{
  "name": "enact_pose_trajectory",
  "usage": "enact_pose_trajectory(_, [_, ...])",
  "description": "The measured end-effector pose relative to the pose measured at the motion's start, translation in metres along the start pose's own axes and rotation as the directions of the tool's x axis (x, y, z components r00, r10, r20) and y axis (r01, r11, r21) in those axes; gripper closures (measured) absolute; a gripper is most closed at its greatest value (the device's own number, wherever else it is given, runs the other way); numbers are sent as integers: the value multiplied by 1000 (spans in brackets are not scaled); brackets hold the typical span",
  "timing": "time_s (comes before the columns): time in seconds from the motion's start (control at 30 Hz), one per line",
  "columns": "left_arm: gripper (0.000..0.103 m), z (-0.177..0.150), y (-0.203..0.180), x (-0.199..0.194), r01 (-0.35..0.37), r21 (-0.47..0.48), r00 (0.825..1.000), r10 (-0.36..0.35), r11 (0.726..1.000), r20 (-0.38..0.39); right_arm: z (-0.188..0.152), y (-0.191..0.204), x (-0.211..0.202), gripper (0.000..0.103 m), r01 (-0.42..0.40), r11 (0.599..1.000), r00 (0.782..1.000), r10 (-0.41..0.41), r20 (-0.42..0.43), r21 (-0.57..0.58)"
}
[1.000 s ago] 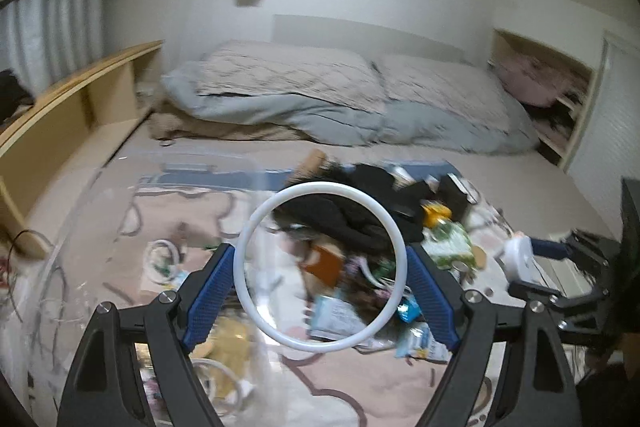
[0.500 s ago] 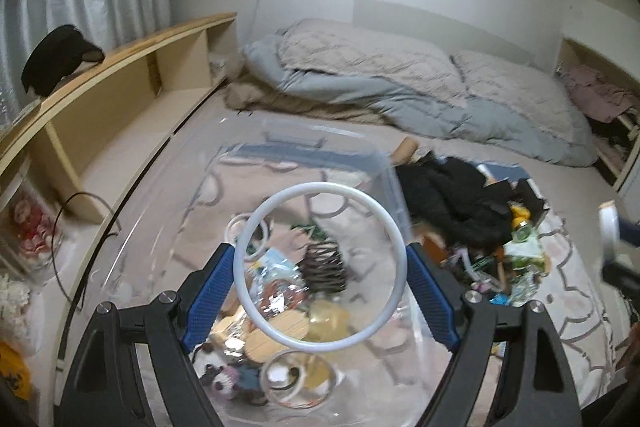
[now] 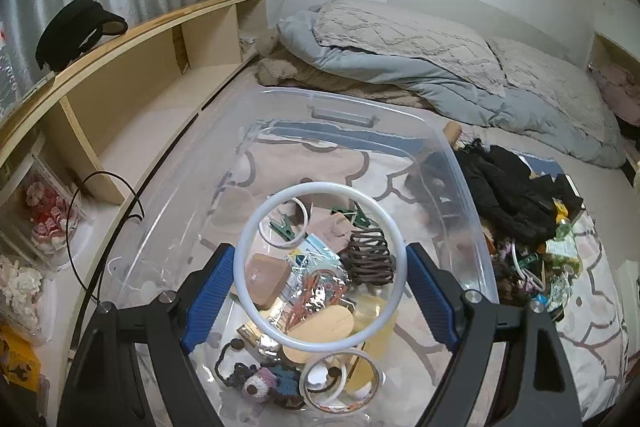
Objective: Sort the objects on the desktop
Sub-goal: 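Carry the ring and tape measure over the clear plastic box with both tools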
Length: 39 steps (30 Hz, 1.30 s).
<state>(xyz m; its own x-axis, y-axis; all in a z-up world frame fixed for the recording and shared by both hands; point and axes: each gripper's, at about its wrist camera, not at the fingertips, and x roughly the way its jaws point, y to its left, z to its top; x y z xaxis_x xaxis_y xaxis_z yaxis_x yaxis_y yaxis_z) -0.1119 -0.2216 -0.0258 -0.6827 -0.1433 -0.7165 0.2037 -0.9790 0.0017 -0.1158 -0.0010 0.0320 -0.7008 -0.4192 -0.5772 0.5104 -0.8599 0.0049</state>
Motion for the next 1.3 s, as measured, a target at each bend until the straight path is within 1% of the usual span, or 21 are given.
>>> enact_pose_trajectory(0.13, [18,9,6,6,1,-32,1000,-1,999,-5,7,8,13,44,-19,1000,1000,19,-5,-1])
enact_pose_trajectory(0.27, [18,18,12,15,43,-97,998,-46,994,-33,7,12,22,44,-40,999,999,41,-17,10])
enact_pose_trajectory(0.37, [18,22,11,22,28,-103,999,-33,994,-42,8,14,28,44,-41,999,999,41,-26,12])
enact_pose_trajectory(0.5, [18,25,12,32,42,-145,996,-54,989,-75,10,11,33,44,-43,998,999,44,-26,34])
enact_pose_trajectory(0.57, [18,27,13,36,19,-149,997,-31,989,-77,13,10,36,44,-47,997,999,49,-24,55])
enact_pose_trajectory(0.73, [18,29,17,45,-5,-165,998,-7,986,-69,15,9,44,44,-47,996,998,50,-30,77])
enact_pose_trajectory(0.77, [14,28,18,46,-12,-166,998,1,986,-67,15,10,46,44,-47,996,998,49,-34,76])
enact_pose_trajectory(0.83, [10,27,20,49,-14,-169,997,0,986,-81,15,10,48,44,-45,996,998,48,-39,76])
enact_pose_trajectory(1.0, [10,26,19,49,-28,-162,996,15,986,-83,13,8,53,44,-38,996,998,42,-49,83])
enact_pose_trajectory(1.2, [10,22,20,50,-24,-164,995,7,986,-103,13,4,55,44,-33,995,998,38,-52,96])
enact_pose_trajectory(1.3, [10,20,23,43,-21,-165,996,7,986,-89,10,1,58,44,-28,994,998,35,-59,108])
